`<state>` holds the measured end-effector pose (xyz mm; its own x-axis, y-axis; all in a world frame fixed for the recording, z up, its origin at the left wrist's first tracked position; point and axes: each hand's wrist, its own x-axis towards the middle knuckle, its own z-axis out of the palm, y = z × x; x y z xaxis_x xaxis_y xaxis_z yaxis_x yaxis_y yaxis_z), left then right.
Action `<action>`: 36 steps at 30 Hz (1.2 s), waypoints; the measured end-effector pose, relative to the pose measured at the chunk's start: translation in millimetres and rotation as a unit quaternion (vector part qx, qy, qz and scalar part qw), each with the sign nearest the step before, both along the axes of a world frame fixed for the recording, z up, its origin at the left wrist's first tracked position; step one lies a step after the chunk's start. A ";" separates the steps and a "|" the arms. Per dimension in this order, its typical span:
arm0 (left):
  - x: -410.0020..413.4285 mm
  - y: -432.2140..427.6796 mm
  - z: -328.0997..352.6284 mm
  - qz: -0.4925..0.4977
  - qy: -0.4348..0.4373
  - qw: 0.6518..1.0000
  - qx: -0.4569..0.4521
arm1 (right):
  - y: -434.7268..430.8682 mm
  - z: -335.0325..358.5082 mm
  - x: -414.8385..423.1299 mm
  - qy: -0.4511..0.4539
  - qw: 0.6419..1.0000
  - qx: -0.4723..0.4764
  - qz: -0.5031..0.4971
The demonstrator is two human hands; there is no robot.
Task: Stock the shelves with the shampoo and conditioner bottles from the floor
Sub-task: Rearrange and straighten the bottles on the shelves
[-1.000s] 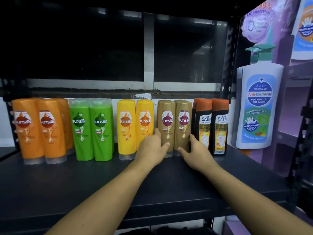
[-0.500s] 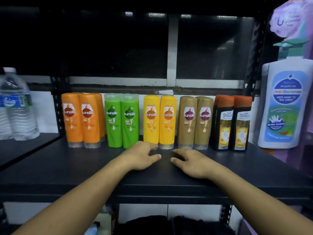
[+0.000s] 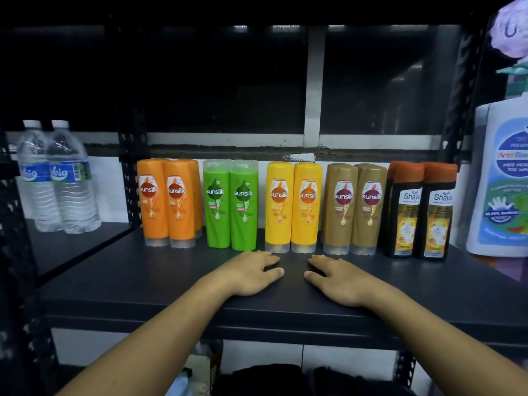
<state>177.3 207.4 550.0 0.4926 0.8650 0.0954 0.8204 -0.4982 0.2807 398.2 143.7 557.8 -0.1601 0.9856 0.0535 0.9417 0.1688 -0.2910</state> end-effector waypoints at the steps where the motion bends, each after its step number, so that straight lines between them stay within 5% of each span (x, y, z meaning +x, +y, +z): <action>1: -0.6 -0.5 0.3 0.004 -0.009 1.000 0.003 | 0.5 0.5 0.6 0.004 1.000 0.003 0.000; 8: 12.3 5.1 17.6 0.071 -0.172 0.979 0.078 | 11.0 12.2 -0.6 0.172 0.969 0.180 -0.005; 12: 30.3 21.8 27.8 0.096 -0.238 0.962 0.098 | 31.2 16.9 -11.2 0.213 0.955 0.199 -0.055; 25: 49.5 48.7 25.4 0.153 -0.242 0.953 0.104 | 73.9 4.3 -26.4 0.214 0.941 0.214 -0.154; 36: 52.1 42.7 22.4 0.146 -0.234 0.953 0.126 | 73.4 -2.1 -27.1 0.194 0.940 0.242 -0.144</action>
